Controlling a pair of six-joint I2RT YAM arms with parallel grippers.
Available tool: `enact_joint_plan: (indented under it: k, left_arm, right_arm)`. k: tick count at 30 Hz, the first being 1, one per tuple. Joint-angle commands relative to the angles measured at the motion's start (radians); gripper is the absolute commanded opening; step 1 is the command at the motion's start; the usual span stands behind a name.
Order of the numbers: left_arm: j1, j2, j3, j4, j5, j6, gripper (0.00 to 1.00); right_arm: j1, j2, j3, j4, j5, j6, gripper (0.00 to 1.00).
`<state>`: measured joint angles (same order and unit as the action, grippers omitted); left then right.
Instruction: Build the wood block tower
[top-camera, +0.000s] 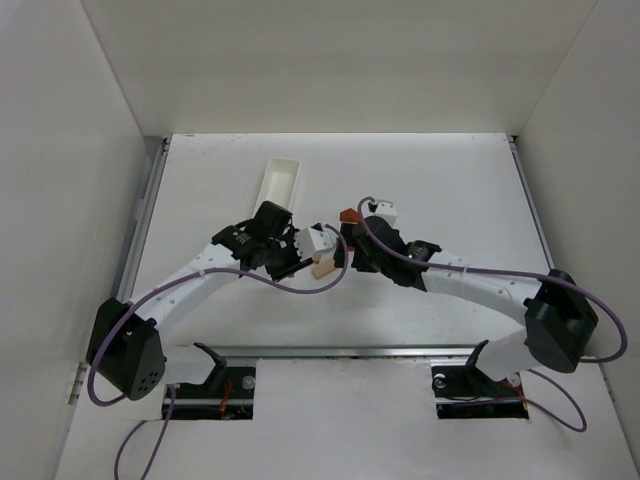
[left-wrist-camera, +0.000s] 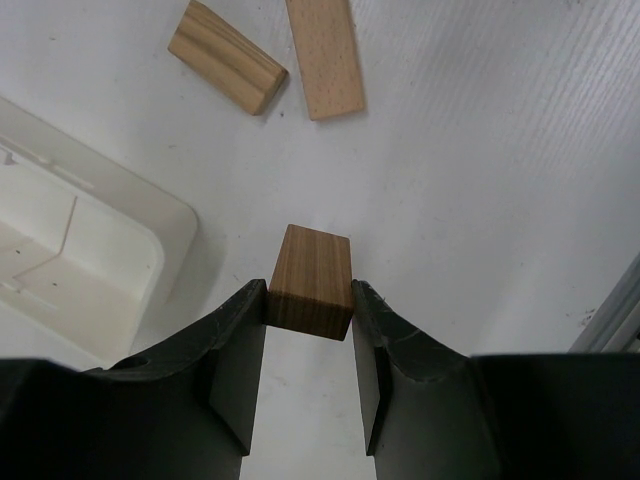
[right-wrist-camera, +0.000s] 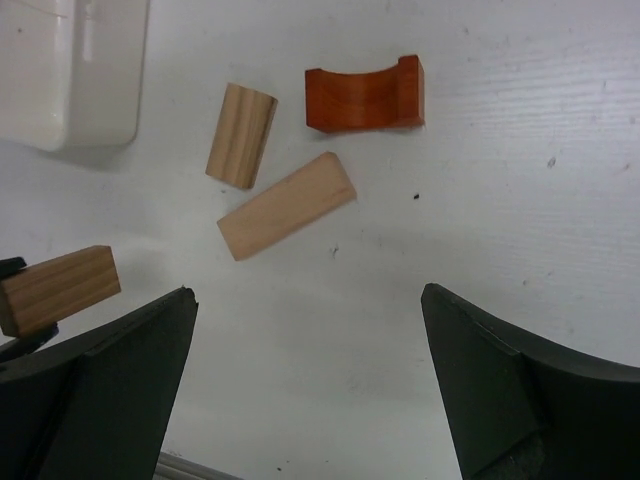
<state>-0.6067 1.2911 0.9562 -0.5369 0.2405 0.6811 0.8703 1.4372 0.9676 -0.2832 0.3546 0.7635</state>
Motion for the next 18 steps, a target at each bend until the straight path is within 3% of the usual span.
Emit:
enact_joint_plan:
  k: [1,3,7,9,10,11,15,18]
  left_arm:
    - [-0.001,-0.062,-0.033,0.064,0.0,-0.026,0.0]
    - [-0.001,-0.116,-0.053,0.064,0.014,-0.026,0.0]
    - [0.008,-0.211,-0.108,0.064,0.04,-0.055,0.0]
    - [0.008,-0.231,-0.126,0.064,0.04,-0.064,0.0]
    - [0.008,-0.231,-0.135,0.064,0.025,-0.064,0.0]
    - [0.008,-0.231,-0.135,0.064,0.016,-0.064,0.0]
    - [0.008,-0.222,-0.126,0.064,-0.007,-0.064,0.0]
    - [0.008,-0.222,-0.126,0.074,-0.007,-0.064,0.0]
  right_arm:
    - [0.007,0.02,0.046,-0.036,-0.026,0.178,1.0]
    - [0.007,0.057,0.083,-0.027,-0.048,0.178,1.0]
    - [0.019,0.19,0.155,-0.051,-0.106,0.048,0.84]
    - [0.048,0.294,0.201,-0.123,-0.117,-0.027,0.63]
    - [0.061,0.325,0.239,-0.143,-0.117,-0.042,0.61]
    - [0.071,0.35,0.255,-0.158,-0.117,-0.055,0.52]
    - [0.095,0.43,0.301,-0.204,-0.105,-0.067,0.41]
    - [0.104,0.449,0.322,-0.191,-0.094,-0.067,0.39]
